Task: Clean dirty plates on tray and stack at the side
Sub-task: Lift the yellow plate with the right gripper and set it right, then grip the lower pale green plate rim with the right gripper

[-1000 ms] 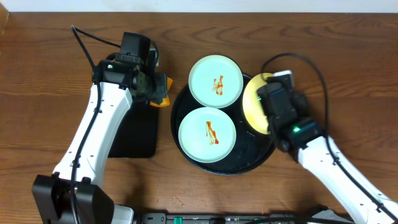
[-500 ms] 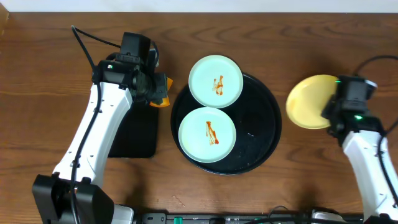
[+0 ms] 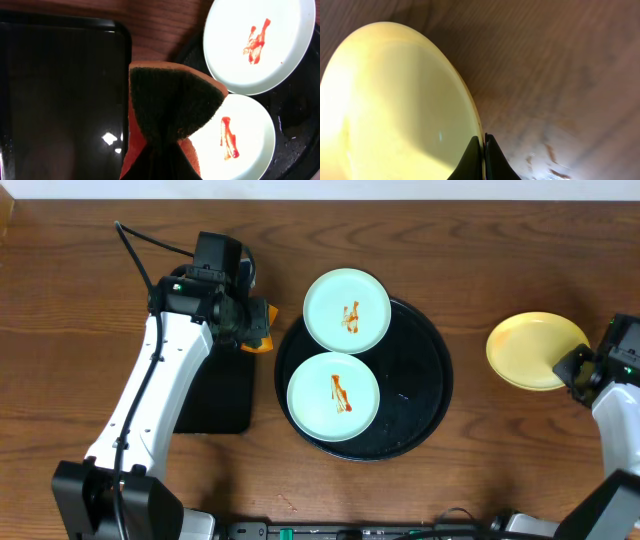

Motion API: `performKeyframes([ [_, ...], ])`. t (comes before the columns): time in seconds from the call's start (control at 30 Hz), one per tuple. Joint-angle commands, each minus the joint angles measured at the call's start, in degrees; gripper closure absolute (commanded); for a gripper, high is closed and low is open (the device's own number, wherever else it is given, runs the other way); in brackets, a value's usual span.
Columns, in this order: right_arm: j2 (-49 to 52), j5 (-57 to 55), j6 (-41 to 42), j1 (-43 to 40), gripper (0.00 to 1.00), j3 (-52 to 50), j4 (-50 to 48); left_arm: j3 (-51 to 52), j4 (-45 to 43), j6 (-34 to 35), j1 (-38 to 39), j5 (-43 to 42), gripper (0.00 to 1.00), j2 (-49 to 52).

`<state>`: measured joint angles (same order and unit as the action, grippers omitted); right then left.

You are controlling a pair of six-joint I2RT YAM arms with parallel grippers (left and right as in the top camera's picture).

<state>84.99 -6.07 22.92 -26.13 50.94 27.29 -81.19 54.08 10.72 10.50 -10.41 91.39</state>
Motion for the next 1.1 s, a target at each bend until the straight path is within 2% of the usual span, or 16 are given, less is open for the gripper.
performKeyframes([
  [0.0,2.2,3.8,-0.7,-0.5,0.99,0.7,-1.3,-0.8,0.3,0.5,-0.2,-0.9,0.92,-0.9],
  [0.07,2.4,4.0,-0.7,-0.5,0.96,0.7,-1.6,-0.8,0.3,0.5,-0.2,-0.9,0.93,-0.9],
  [0.1,2.4,4.4,-0.7,-0.5,0.92,0.7,-1.9,-0.8,0.3,0.5,-0.2,-0.9,0.92,-0.9],
  [0.17,2.0,7.2,-0.7,-0.5,0.69,0.8,-2.3,-0.8,0.3,0.5,-0.2,-0.9,0.92,-0.9],
  [0.2,1.7,10.2,-0.8,-0.5,0.61,0.8,-2.3,-0.8,0.3,0.5,-0.2,-0.9,0.93,-0.9],
  [0.4,0.8,34.1,-6.5,-0.1,0.6,0.8,-3.1,-0.8,0.6,0.5,-0.2,-0.9,0.93,-0.9],
  [0.5,0.8,40.1,-10.0,1.8,0.58,0.8,-0.5,-0.8,1.0,0.5,-0.2,-0.9,0.93,-0.9],
  [0.73,0.7,41.0,-17.9,14.1,0.57,2.2,7.6,-0.2,1.4,0.5,-0.2,-0.9,0.93,-0.9],
  [0.9,0.7,35.6,-18.4,25.2,0.55,5.7,12.2,0.2,2.5,0.5,0.1,-1.4,0.92,-0.9],
  [1.07,1.0,31.0,-16.8,36.3,0.56,6.2,11.5,0.5,2.4,0.5,1.5,-6.4,0.92,-0.8],
])
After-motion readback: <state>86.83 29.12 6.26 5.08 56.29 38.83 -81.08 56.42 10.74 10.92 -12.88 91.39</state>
